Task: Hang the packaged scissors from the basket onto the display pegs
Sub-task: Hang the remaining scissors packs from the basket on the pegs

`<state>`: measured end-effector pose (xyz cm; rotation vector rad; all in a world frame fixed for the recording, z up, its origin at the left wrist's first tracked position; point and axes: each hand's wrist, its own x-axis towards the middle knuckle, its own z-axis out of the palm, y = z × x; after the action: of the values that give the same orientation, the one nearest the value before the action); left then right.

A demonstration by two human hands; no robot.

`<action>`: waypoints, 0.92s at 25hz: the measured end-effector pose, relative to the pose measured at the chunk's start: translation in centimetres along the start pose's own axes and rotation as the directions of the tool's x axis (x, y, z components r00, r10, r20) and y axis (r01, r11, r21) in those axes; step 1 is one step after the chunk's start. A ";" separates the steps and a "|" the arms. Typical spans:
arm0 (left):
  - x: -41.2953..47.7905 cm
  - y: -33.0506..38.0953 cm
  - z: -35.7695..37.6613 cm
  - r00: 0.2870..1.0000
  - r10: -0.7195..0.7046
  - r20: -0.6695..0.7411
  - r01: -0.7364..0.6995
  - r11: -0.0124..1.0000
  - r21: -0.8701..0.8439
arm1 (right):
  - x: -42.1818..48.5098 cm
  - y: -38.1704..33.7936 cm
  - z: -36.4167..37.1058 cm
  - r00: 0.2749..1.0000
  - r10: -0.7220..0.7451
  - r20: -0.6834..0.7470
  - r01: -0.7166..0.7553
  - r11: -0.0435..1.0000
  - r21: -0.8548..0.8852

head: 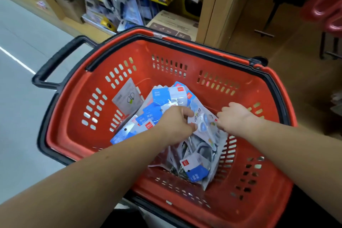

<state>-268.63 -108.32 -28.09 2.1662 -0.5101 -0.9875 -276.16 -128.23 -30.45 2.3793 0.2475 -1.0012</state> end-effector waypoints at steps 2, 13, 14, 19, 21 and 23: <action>-0.3 0.3 -1.1 0.994 0.013 -0.108 -0.013 1.000 0.002 | -0.6 0.1 -0.3 0.999 -0.008 0.043 0.006 0.998 0.059; -2.2 -1.1 -4.4 0.984 0.016 -0.177 -0.031 0.996 -0.084 | 0.4 0.6 -1.0 1.000 -0.010 0.013 0.007 0.978 0.210; -2.2 -1.1 -4.5 0.983 0.020 -0.185 -0.037 0.995 -0.089 | 0.4 1.0 -1.1 0.999 -0.033 0.035 0.023 0.966 0.259; -1.5 0.2 -4.5 0.985 0.000 -0.172 -0.032 0.982 -0.183 | -1.7 1.5 -2.0 0.981 -0.150 -0.120 0.178 0.944 0.276; -1.4 0.8 -4.1 0.989 0.028 -0.147 -0.052 0.985 -0.162 | -3.3 2.0 -3.2 0.972 -0.153 -0.180 0.203 0.933 0.299; -1.6 1.3 -3.5 0.989 0.083 -0.126 -0.101 0.984 -0.144 | -5.5 2.8 -4.4 0.971 -0.136 -0.194 0.199 0.912 0.359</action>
<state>-267.03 -106.75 -24.63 2.0338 -0.4596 -0.8139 -276.37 -127.96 -22.89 2.8392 0.3545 -1.0012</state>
